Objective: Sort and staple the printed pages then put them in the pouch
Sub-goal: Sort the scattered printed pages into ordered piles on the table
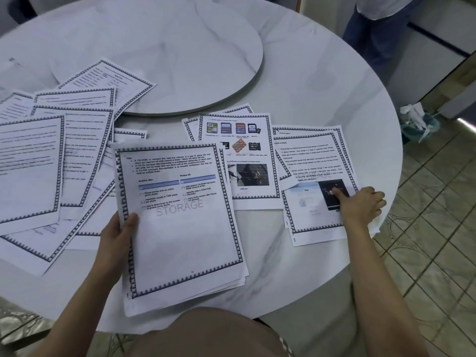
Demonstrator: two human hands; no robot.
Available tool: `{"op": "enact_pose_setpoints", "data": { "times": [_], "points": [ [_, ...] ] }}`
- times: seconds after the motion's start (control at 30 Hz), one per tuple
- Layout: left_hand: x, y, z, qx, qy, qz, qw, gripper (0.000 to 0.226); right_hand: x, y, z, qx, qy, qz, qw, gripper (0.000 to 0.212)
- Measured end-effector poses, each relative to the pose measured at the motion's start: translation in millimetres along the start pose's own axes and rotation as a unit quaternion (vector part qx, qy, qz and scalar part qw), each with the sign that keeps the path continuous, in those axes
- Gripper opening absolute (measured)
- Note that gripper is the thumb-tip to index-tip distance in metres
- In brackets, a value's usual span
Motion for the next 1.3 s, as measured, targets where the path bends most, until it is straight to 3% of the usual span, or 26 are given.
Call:
{"op": "enact_pose_setpoints", "data": {
  "times": [0.23,0.43,0.67,0.87,1.1,1.3],
  "points": [
    [-3.3,1.6,7.9,-0.013,-0.019,-0.001,1.000,0.017,5.4,-2.7,-7.1,-0.007,-0.009,0.029,1.000,0.049],
    [-2.5,-0.7,10.1,-0.009,-0.029,-0.002,1.000,0.017,8.5,-24.0,-7.2,0.021,-0.048,-0.042,0.998,0.023],
    [-6.7,-3.0,10.5,-0.008,-0.034,-0.013,0.999,0.024,14.0,-17.1,-2.0,0.077,-0.044,-0.046,0.995,0.024],
    [-4.1,-5.9,6.1,0.000,-0.038,-0.022,0.999,0.033,53.1,-4.1,-3.8,0.133,-0.069,0.062,0.987,0.024],
    [-1.8,-9.8,2.2,0.003,-0.031,-0.026,0.999,0.034,123.4,-10.0,1.5,0.112,-0.259,0.146,0.948,0.023],
    [-0.8,-11.7,-7.9,0.015,-0.020,-0.025,0.999,0.032,112.8,-17.5,-13.7,0.088,-0.334,0.096,0.933,0.024]
  ]
}}
Point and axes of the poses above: each hand's wrist, its own y-axis away from the middle knuckle, its own x-axis out of the back of the hand, z = x × y, the point moved 8 cm from there along -y, towards the middle knuckle, and after that the axes turned 12 degrees about -z, right-handed, at the moved point
